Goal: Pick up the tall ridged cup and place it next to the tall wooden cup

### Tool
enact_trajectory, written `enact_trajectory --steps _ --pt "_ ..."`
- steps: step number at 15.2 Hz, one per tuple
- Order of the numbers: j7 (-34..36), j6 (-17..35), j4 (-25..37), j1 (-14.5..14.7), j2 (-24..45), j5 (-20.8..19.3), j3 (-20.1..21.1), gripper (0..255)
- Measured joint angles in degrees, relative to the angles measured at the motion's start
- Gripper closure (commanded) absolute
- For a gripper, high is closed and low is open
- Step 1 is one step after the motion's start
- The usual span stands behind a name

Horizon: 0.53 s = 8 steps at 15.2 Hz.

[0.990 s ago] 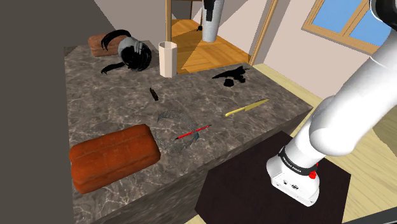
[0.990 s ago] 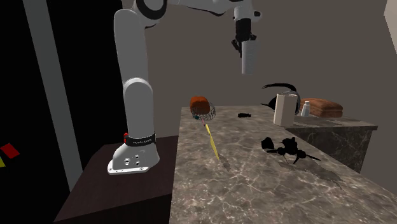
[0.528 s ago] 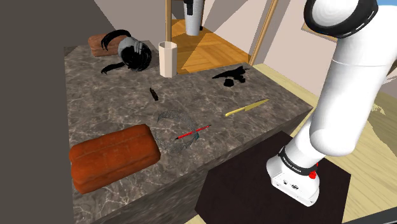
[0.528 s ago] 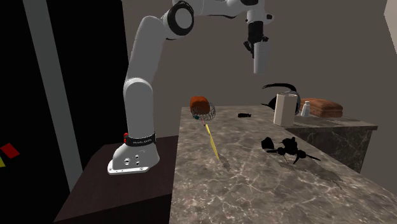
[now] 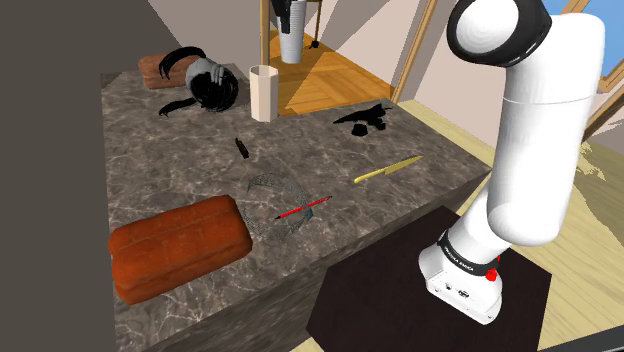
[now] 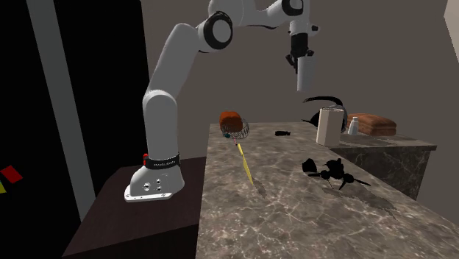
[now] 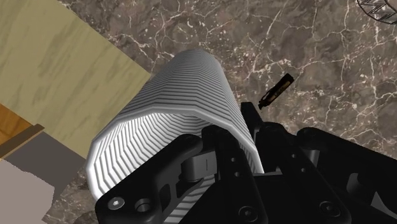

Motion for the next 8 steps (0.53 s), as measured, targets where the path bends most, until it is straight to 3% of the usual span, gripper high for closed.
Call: enact_trajectory --steps 8 --pt "0.83 8.78 -13.11 -0.59 -4.30 0.30 0.08 255"
